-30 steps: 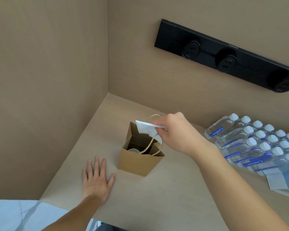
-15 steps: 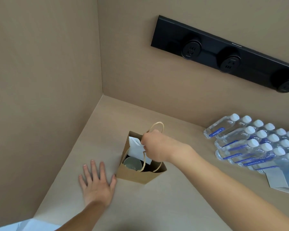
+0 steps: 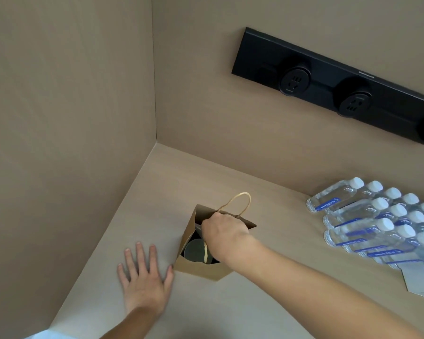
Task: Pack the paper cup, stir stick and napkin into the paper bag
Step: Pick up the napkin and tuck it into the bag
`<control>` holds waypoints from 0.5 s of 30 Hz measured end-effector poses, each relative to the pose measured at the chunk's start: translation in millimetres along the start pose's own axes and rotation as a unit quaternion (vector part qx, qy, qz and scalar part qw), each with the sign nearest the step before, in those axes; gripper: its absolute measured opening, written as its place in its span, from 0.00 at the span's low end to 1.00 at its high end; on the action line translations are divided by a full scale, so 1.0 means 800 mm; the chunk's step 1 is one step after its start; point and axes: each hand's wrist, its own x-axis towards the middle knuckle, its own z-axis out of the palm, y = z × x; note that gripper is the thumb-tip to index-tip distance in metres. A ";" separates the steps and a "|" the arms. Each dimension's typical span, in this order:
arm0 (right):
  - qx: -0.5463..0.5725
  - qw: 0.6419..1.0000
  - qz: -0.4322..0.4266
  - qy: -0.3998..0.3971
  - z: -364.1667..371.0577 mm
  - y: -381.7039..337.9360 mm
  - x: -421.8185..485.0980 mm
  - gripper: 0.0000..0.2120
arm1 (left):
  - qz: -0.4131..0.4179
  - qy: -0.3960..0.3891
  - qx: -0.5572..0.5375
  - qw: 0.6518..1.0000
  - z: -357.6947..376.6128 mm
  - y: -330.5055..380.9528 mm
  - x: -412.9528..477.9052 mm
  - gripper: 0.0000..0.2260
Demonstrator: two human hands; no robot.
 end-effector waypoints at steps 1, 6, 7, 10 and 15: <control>-0.010 1.000 0.002 -0.001 0.002 0.000 0.001 0.15 | 0.001 0.000 0.005 1.000 0.001 0.000 0.001 0.36; -0.060 0.998 0.000 -0.029 0.004 0.001 0.008 0.14 | 0.005 0.003 0.006 1.000 0.003 -0.002 0.000 0.36; -0.066 0.997 0.000 -0.043 0.004 0.001 0.011 0.14 | 0.005 0.002 0.004 1.000 0.002 -0.002 -0.001 0.36; -0.079 0.993 0.000 -0.088 0.004 0.000 0.025 0.16 | 0.007 0.001 0.002 1.000 0.001 -0.002 -0.001 0.36; -0.064 0.990 0.008 -0.127 0.015 -0.005 0.045 0.16 | 0.009 0.004 -0.007 1.000 0.003 -0.001 -0.001 0.36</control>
